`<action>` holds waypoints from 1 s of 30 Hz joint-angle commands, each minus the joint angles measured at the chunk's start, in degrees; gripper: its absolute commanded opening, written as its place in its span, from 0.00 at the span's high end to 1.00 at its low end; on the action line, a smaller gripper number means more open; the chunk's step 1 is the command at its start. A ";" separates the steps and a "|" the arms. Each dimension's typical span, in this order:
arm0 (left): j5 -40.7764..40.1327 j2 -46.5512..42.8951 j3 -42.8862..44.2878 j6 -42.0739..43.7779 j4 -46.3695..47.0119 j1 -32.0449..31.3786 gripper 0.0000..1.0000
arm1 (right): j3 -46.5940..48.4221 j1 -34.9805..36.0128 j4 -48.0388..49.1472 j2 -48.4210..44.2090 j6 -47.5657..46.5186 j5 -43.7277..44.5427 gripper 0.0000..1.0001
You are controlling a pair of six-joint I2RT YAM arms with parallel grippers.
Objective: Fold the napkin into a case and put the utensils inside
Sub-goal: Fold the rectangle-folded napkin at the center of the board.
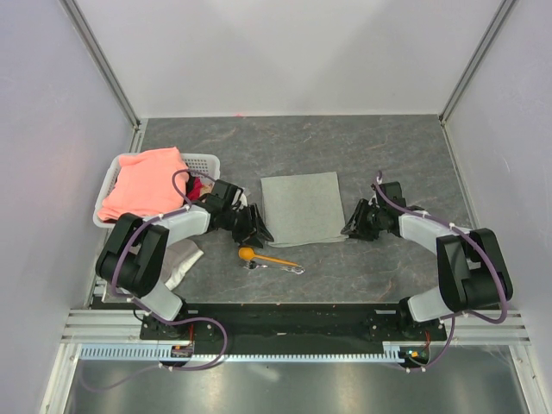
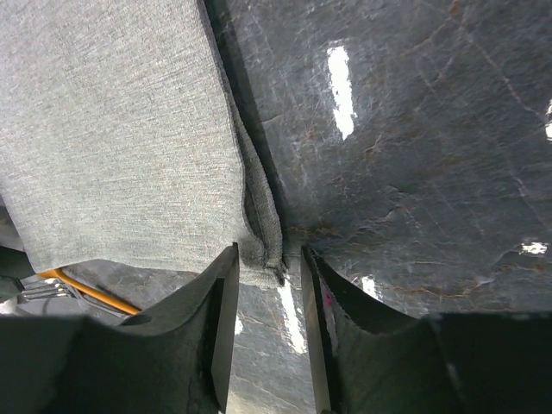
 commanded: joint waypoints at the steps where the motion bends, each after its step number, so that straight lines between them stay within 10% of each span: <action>1: 0.16 -0.38 0.03 2.47 -0.37 -0.25 0.44 | -0.60 -0.39 2.38 0.85 0.46 -0.31 0.59; 13: 0.08 1.29 0.99 1.24 -0.37 -0.69 0.45 | -1.74 -0.83 3.79 -0.11 1.95 -3.12 0.88; 30: -3.44 2.60 3.10 -1.93 -0.72 -1.48 0.54 | -2.36 -0.75 2.82 -2.05 1.78 -3.74 0.91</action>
